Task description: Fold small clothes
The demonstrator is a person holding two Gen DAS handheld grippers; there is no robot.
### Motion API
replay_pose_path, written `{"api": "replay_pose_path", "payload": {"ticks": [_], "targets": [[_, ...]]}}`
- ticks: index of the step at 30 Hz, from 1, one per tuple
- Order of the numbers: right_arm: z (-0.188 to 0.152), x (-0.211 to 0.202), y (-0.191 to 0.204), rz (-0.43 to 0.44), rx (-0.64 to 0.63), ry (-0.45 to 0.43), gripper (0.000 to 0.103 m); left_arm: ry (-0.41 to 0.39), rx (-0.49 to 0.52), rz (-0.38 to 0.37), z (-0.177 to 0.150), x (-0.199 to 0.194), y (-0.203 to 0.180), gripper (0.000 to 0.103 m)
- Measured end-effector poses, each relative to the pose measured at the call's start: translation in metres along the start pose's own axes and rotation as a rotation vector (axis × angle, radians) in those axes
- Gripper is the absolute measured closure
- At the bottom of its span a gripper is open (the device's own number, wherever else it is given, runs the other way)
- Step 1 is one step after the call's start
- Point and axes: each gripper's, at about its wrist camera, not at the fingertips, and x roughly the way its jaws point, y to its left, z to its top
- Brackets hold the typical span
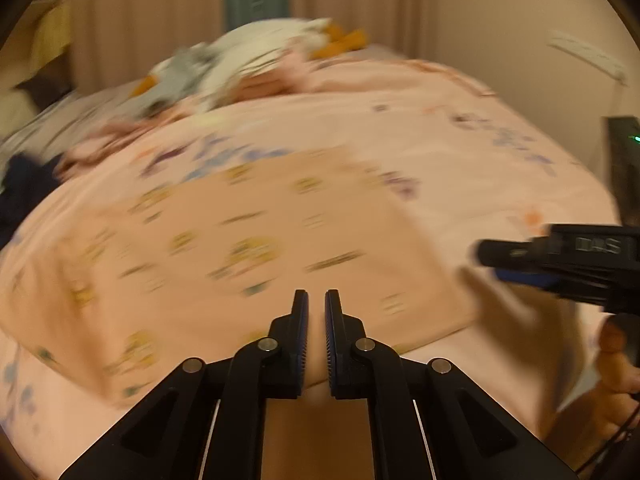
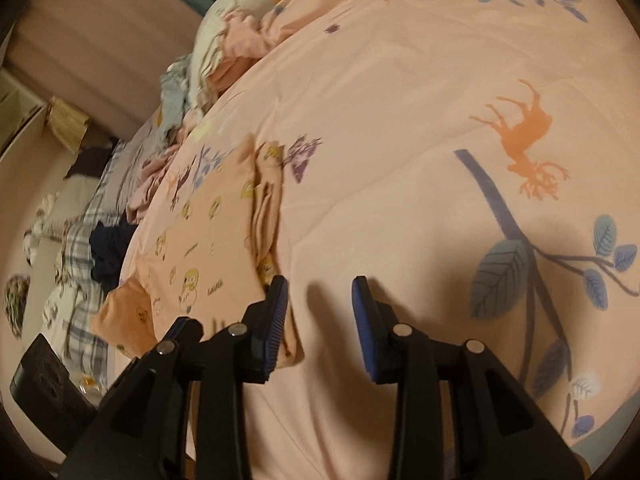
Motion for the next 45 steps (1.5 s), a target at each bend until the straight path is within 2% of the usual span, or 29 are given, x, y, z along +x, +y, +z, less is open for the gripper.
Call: {"api": "replay_pose_path", "payload": {"ticks": [2, 3, 5, 6, 8, 9, 11, 13, 14, 16, 22, 25, 28, 32, 35, 37, 38, 40, 43, 45], "targets": [[-0.003, 0.003, 0.008, -0.02, -0.03, 0.01, 0.065, 0.043, -0.08, 0.071, -0.002, 0.001, 0.026, 0.096], [-0.001, 0.003, 0.003, -0.019, -0.034, 0.015, 0.064, 0.072, -0.188, 0.092, -0.007, 0.0, 0.053, 0.095], [-0.002, 0.009, 0.005, -0.011, -0.043, 0.034, 0.063, 0.102, -0.35, 0.08, -0.018, -0.001, 0.088, 0.079], [-0.002, 0.011, 0.006, -0.009, -0.046, 0.04, 0.062, 0.118, -0.46, 0.05, -0.028, -0.001, 0.113, 0.066], [-0.003, 0.014, 0.01, -0.012, -0.059, 0.041, 0.059, 0.115, -0.565, -0.013, -0.04, -0.003, 0.137, 0.065], [-0.004, 0.015, 0.012, -0.017, -0.064, 0.041, 0.059, 0.099, -0.625, -0.07, -0.046, -0.006, 0.151, 0.065], [-0.004, 0.018, 0.014, -0.018, -0.072, 0.045, 0.059, 0.082, -0.682, -0.09, -0.051, -0.014, 0.163, 0.062], [-0.005, 0.019, 0.014, -0.014, -0.078, 0.051, 0.058, 0.085, -0.709, -0.047, -0.054, -0.021, 0.169, 0.052], [-0.005, 0.021, 0.016, -0.016, -0.079, 0.054, 0.058, 0.087, -0.725, -0.031, -0.058, -0.024, 0.17, 0.051], [-0.005, 0.023, 0.017, -0.015, -0.077, 0.053, 0.057, 0.073, -0.764, -0.036, -0.067, -0.031, 0.175, 0.045], [-0.009, 0.025, 0.023, -0.027, -0.1, 0.055, 0.055, 0.071, -0.838, -0.086, -0.074, -0.023, 0.19, 0.043], [-0.011, 0.026, 0.026, -0.042, -0.122, 0.055, 0.054, 0.074, -0.83, -0.092, -0.072, -0.021, 0.19, 0.042], [-0.012, 0.028, 0.027, -0.049, -0.128, 0.054, 0.054, 0.047, -0.891, -0.168, -0.077, -0.018, 0.199, 0.037], [-0.01, 0.029, 0.026, -0.046, -0.116, 0.055, 0.054, 0.029, -1.031, -0.299, -0.083, -0.01, 0.222, 0.037], [-0.011, 0.031, 0.028, -0.05, -0.122, 0.056, 0.054, 0.016, -1.087, -0.341, -0.082, -0.003, 0.234, 0.037], [-0.012, 0.032, 0.03, -0.06, -0.124, 0.055, 0.054, 0.018, -1.081, -0.322, -0.076, 0.001, 0.237, 0.05], [-0.012, 0.033, 0.032, -0.063, -0.129, 0.052, 0.053, 0.021, -1.063, -0.283, -0.07, 0.005, 0.237, 0.056], [-0.013, 0.034, 0.034, -0.069, -0.139, 0.05, 0.053, 0.034, -1.011, -0.197, -0.061, 0.01, 0.234, 0.089], [-0.013, 0.034, 0.036, -0.067, -0.141, 0.048, 0.053, 0.041, -0.875, -0.045, -0.045, 0.015, 0.215, 0.098], [-0.012, 0.034, 0.034, -0.057, -0.126, 0.05, 0.053, 0.015, -0.753, 0.046, -0.033, 0.01, 0.196, 0.098]]}}
